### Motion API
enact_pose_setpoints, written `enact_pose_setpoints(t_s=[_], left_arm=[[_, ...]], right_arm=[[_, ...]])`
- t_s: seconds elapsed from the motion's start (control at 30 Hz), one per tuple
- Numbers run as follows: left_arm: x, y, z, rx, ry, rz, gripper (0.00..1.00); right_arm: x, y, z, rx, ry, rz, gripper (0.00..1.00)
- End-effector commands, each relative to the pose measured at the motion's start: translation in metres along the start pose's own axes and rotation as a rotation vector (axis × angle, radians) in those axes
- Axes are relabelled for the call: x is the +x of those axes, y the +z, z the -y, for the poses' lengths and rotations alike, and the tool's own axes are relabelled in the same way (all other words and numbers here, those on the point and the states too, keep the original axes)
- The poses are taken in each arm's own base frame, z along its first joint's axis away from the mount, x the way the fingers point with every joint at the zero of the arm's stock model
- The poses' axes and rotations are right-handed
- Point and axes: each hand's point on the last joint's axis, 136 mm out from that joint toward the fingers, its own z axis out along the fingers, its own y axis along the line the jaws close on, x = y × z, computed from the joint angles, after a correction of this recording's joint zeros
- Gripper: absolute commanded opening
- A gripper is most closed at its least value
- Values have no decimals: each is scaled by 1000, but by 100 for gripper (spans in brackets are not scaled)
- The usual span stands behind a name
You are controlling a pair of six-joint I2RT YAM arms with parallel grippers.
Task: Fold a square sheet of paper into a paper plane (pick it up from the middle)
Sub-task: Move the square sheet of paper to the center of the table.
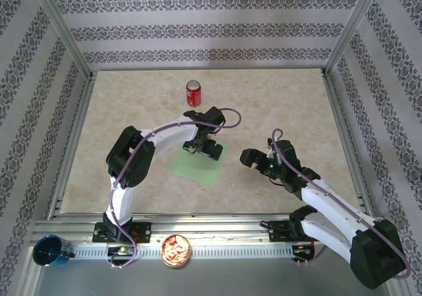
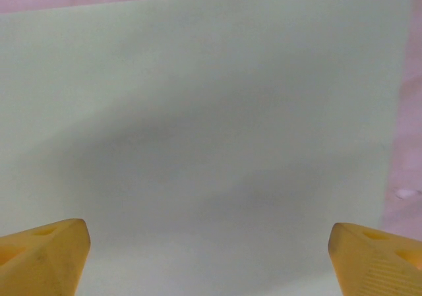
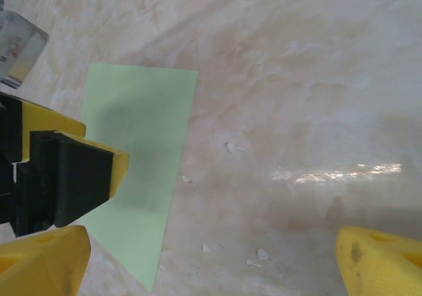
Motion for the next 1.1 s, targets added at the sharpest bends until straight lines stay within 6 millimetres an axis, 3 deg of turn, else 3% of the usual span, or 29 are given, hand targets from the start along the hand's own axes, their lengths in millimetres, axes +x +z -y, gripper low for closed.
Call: enact_pose_setpoints(t_s=[0.0, 0.13, 0.2, 0.53, 0.83, 1.07], left_arm=[[12, 7, -9, -20, -20, -91, 92], [21, 20, -15, -48, -114, -145, 89], [26, 25, -16, -56, -167, -161, 89], [45, 33, -17, -70, -532, -161, 88], [20, -14, -32, -114, -566, 34, 97], [24, -13, -31, -108, -560, 3, 95]], right_arm=[[-4, -3, 11, 39, 40, 53, 95], [-9, -9, 12, 47, 60, 93, 96], [-2, -7, 24, 69, 72, 90, 96], [-2, -9, 27, 65, 86, 108, 96], [-1, -7, 13, 30, 52, 52, 98], [1, -2, -14, -39, -6, -26, 98]])
